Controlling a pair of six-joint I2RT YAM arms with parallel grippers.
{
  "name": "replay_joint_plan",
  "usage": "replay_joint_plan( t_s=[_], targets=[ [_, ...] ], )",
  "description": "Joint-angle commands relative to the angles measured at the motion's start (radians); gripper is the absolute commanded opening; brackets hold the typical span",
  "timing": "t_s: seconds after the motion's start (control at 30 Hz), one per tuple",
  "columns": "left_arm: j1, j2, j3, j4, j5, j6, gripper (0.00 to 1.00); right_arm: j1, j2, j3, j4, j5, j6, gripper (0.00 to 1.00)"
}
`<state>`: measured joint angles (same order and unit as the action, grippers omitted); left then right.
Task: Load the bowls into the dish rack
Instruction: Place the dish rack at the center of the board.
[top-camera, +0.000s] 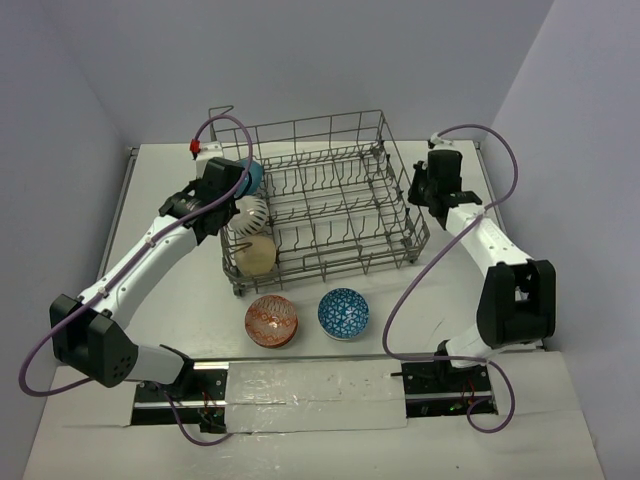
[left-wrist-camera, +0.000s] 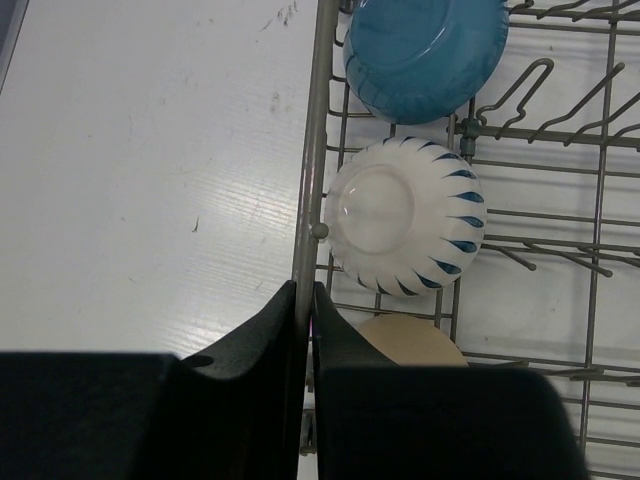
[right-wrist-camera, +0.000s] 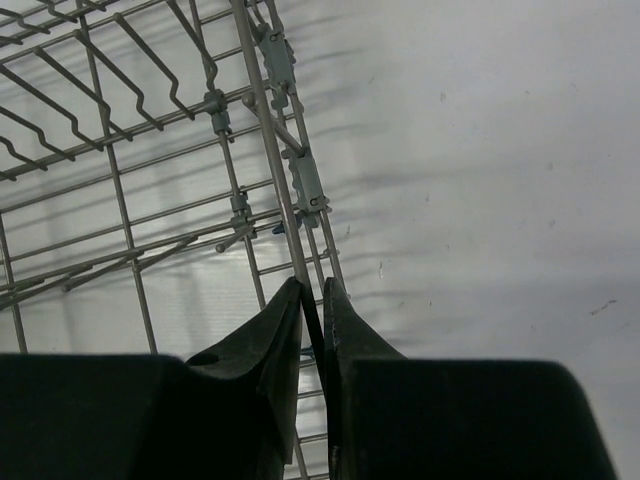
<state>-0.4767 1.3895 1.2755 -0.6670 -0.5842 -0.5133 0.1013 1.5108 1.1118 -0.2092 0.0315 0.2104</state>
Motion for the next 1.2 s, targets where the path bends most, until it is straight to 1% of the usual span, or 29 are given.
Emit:
replay_joint_plan(
  t_s=[0.0,0.1,0.23,0.27,0.53,0.6,0.7,0.73,0.83,1.0,1.17],
  targets=[
    [-0.01,-0.03,0.004,-0.035,-0.054,-0.022,0.12,0.024,-0.038,-0.069,-0.038,-0.027,0.07,0.0],
    [-0.01,-0.023,0.016,-0.065,-0.072,-0.04,0.04,0.038,-0.067,-0.104,-0.029,-0.027,0.084,0.0],
    [-0.008,-0.024,0.016,-0.071,-0.1,-0.051,0.03,0.08,-0.124,-0.145,-0.032,-0.019,0.09,0.0],
    [-0.01,-0.026,0.018,-0.071,-0.1,-0.053,0.0,0.081,-0.132,-0.151,-0.035,-0.018,0.089,0.0],
    [-0.01,-0.047,0.007,-0.082,-0.177,-0.073,0.01,0.087,-0.21,-0.185,-0.048,-0.027,0.096,0.0],
    [-0.01,-0.049,0.002,-0.079,-0.195,-0.074,0.04,0.09,-0.219,-0.188,-0.056,-0.027,0.098,0.0],
    [-0.005,-0.037,0.007,-0.08,-0.206,-0.074,0.06,0.095,-0.236,-0.198,-0.056,-0.027,0.098,0.0],
    [0.003,-0.021,0.013,-0.085,-0.206,-0.077,0.06,0.095,-0.244,-0.201,-0.053,-0.025,0.098,0.0],
    [0.03,0.017,0.041,-0.1,-0.183,-0.082,0.0,0.103,-0.25,-0.219,-0.044,-0.039,0.104,0.0],
    [0.073,0.058,0.074,-0.111,-0.166,-0.09,0.0,0.123,-0.244,-0.231,-0.025,-0.048,0.109,0.0],
    [0.098,0.072,0.11,-0.079,-0.158,-0.077,0.0,0.155,-0.219,-0.236,0.005,-0.041,0.125,0.0]
  ],
)
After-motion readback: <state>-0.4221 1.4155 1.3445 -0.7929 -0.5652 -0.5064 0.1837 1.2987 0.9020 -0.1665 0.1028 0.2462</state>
